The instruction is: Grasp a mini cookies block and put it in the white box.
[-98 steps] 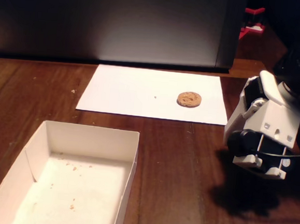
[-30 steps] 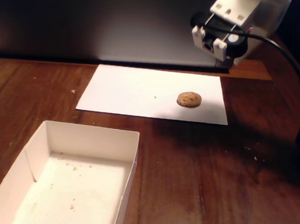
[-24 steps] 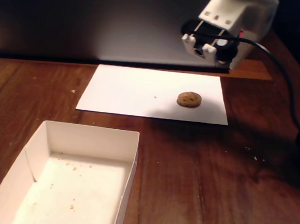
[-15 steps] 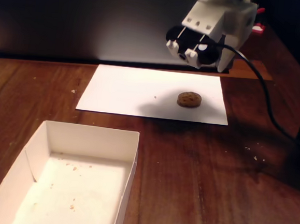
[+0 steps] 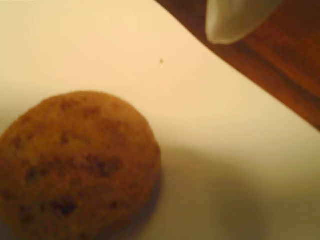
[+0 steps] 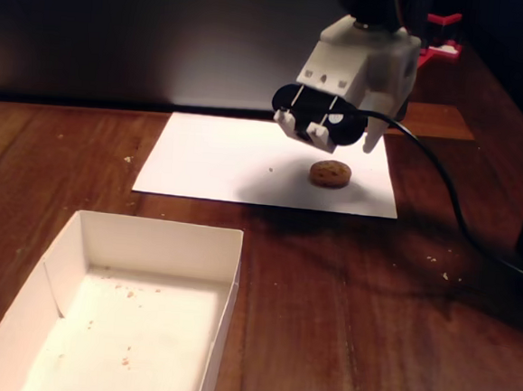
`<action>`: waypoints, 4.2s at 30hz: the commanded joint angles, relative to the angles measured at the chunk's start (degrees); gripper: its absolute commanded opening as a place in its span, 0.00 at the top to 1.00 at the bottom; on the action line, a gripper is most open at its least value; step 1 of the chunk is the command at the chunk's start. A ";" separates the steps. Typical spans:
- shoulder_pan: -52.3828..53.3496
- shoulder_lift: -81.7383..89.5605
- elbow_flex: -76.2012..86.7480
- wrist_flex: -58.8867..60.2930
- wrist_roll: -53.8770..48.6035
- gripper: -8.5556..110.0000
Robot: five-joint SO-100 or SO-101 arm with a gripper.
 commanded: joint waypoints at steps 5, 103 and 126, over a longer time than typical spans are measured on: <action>-0.26 -0.88 -4.13 -1.49 -0.44 0.66; 0.26 -4.31 -0.09 -10.99 -0.53 0.78; 0.44 15.82 -7.56 -1.93 -5.89 0.78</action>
